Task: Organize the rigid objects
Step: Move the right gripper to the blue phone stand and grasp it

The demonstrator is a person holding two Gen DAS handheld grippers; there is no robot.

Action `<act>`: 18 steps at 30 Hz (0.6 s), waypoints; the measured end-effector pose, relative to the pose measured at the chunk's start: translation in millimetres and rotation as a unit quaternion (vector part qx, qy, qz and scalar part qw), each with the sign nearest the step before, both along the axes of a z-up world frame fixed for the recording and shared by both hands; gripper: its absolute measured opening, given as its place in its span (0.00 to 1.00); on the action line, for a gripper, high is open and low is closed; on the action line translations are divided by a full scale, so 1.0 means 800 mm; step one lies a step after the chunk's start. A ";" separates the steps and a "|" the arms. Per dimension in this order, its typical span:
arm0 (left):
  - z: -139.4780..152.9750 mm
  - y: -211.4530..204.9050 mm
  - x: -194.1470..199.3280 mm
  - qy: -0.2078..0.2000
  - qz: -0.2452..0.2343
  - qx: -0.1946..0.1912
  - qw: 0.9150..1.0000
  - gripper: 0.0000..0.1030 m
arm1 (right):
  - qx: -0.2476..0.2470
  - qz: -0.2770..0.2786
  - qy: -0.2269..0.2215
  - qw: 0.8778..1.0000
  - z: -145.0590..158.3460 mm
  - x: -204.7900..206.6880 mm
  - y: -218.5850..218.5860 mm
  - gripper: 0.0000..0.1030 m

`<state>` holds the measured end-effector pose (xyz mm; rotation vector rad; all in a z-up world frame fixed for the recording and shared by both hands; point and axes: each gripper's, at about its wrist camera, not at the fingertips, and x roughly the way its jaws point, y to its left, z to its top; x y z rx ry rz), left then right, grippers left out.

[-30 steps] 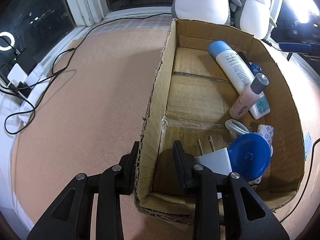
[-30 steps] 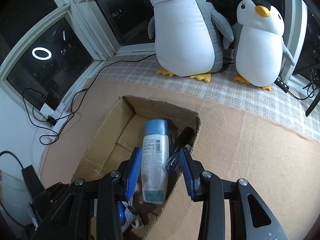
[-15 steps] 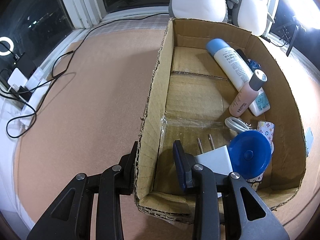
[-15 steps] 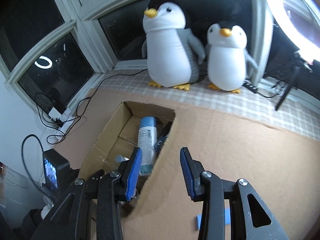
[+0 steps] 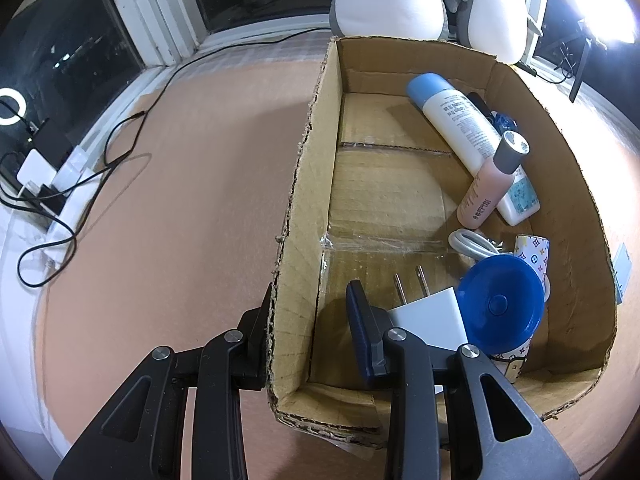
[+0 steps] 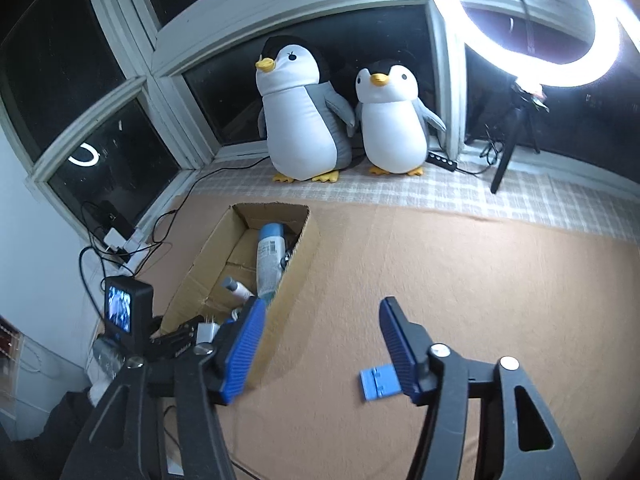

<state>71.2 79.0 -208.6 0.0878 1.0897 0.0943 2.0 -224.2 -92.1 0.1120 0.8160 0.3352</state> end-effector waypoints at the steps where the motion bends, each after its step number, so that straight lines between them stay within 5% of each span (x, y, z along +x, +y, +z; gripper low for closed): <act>1: 0.000 0.000 0.000 0.000 0.000 0.001 1.000 0.30 | -0.002 0.002 -0.003 1.000 -0.002 -0.006 -0.003 0.58; 10: 0.000 -0.002 0.000 -0.001 0.001 0.003 1.000 0.30 | -0.095 0.058 -0.005 0.994 -0.039 -0.049 -0.028 0.60; 18: 0.001 -0.004 -0.002 -0.001 0.008 0.006 1.000 0.30 | -0.210 0.132 0.030 0.968 -0.103 -0.046 -0.013 0.59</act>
